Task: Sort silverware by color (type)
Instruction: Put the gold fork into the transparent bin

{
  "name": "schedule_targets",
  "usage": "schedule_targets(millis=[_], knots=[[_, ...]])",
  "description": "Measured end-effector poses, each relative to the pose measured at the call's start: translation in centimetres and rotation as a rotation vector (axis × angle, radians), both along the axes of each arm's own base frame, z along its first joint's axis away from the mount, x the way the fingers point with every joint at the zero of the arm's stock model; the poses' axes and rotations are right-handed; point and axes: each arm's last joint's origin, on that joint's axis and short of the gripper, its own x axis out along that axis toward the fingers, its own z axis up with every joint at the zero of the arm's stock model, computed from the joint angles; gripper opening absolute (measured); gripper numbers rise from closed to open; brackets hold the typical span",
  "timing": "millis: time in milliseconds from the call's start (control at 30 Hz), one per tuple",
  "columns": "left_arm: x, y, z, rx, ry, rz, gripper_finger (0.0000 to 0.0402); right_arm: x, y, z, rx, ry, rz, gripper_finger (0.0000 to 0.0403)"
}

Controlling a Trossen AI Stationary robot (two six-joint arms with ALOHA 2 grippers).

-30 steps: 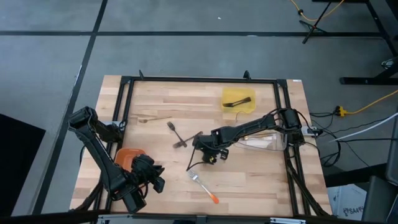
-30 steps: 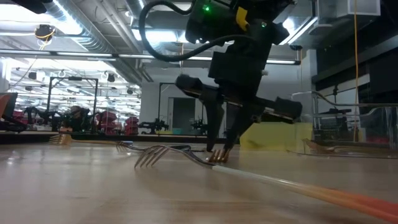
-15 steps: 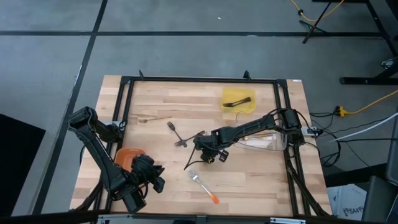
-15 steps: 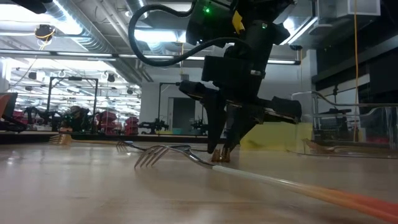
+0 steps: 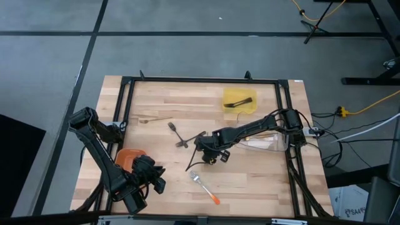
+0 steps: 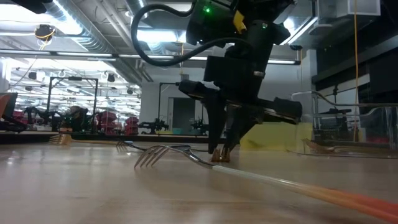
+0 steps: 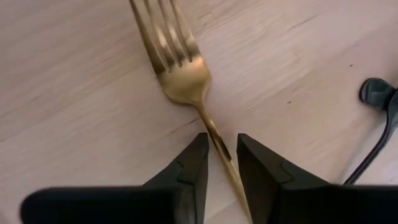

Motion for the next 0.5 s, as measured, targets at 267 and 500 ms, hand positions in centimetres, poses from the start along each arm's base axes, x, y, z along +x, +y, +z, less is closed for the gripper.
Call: schedule_targets(millis=[267, 500], knots=[[0.00, -0.01, 0.00, -0.001, 0.000, 0.000, 0.0068, -0.02, 0.01, -0.03, 0.020, 0.005, 0.019, 0.0012], [0.00, 0.00, 0.00, 0.000, 0.000, 0.000, 0.0068, -0.01, 0.03, -0.03, 0.022, 0.003, 0.019, 0.0007]])
